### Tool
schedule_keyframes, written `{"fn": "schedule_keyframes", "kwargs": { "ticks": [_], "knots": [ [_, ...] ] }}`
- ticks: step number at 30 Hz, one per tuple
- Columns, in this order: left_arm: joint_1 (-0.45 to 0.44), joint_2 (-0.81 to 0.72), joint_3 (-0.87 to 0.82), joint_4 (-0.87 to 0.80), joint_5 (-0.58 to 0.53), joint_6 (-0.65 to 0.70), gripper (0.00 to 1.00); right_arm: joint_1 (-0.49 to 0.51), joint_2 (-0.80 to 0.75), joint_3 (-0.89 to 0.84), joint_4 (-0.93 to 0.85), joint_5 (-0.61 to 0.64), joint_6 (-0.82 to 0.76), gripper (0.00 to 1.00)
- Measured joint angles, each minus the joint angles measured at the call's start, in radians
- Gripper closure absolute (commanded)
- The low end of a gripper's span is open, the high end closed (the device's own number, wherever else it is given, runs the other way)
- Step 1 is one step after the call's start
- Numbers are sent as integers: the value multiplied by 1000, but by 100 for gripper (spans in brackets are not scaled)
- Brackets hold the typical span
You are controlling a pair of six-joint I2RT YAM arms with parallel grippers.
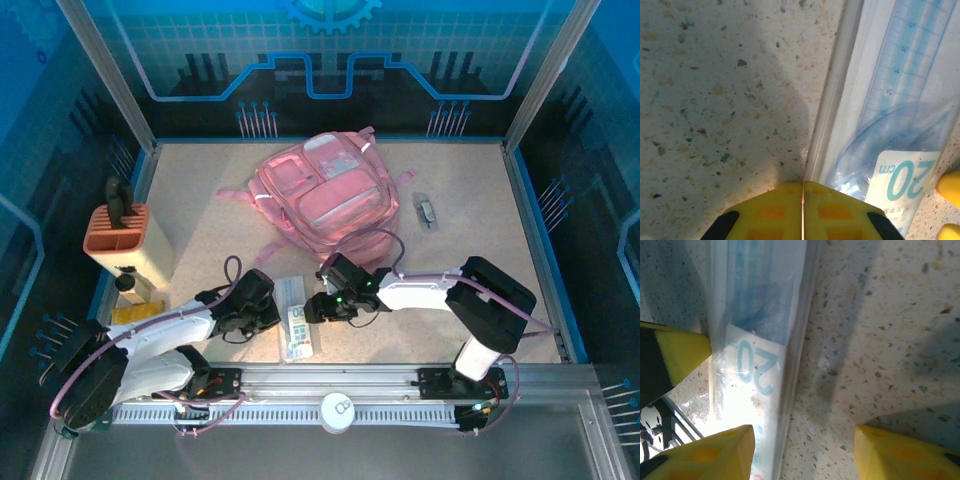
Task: Pack books, pencil case, and school supplies into a backpack
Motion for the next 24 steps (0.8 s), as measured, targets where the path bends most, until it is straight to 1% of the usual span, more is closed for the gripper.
{"fn": "schedule_keyframes", "kwargs": {
  "ticks": [7,15,21,24],
  "knots": [
    [0,-2,1,6,-1,-6,95,40,0,2,34,-3,3,44],
    [0,-6,-3,19,0,-7,95,40,33,28,42,-11,3,45],
    [0,-2,-5,31,0,-8,96,40,54,39,62,-40,3,54],
    [0,0,-5,37,1,-8,96,41,54,39,77,-47,2,62]
  ]
}}
